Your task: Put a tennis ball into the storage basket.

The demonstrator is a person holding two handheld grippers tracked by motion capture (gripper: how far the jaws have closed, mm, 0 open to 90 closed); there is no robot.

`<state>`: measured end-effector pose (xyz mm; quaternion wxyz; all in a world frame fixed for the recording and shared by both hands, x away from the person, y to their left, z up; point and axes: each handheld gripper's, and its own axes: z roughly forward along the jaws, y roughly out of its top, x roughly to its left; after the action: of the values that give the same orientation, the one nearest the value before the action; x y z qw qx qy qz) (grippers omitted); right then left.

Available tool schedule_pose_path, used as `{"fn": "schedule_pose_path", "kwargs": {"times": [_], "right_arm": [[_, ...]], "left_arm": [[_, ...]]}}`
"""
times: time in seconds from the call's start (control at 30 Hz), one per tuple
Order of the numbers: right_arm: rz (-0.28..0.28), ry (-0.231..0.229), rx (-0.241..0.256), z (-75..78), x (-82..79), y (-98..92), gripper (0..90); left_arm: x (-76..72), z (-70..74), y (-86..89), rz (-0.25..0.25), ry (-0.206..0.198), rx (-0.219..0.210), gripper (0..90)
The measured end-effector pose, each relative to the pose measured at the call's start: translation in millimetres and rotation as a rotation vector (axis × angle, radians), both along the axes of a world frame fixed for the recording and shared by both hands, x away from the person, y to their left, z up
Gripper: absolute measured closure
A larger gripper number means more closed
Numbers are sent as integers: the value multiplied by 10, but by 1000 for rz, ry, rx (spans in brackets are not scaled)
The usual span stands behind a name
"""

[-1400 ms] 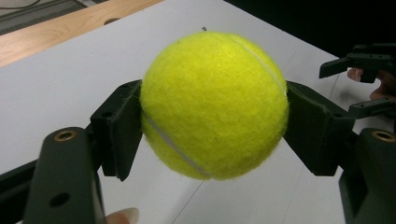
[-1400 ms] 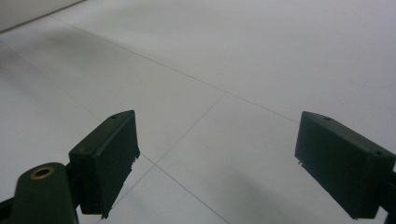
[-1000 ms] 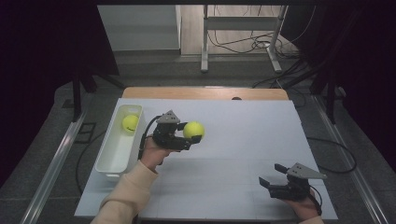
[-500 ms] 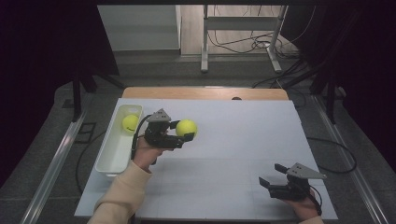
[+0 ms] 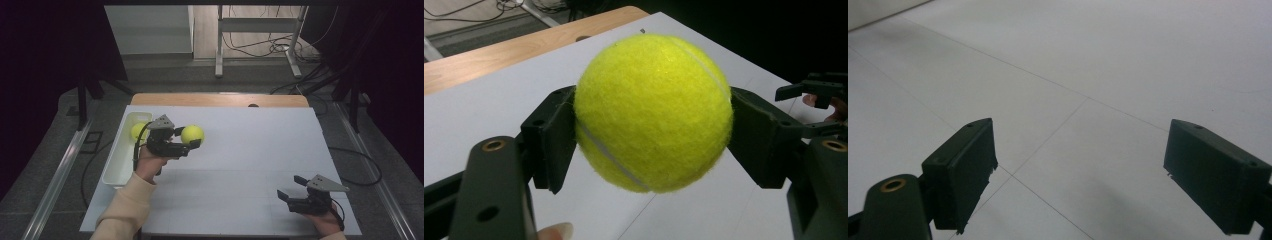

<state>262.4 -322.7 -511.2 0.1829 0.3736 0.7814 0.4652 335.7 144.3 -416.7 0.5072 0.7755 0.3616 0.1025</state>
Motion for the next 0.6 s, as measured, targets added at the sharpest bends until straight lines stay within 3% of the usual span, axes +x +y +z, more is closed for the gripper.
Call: {"fn": "schedule_pose_path", "kwargs": {"times": [0.6], "right_arm": [[-2, -4, 1, 1, -7, 3, 138]], "left_arm": [[-50, 18, 280, 66, -18, -29, 266]]}}
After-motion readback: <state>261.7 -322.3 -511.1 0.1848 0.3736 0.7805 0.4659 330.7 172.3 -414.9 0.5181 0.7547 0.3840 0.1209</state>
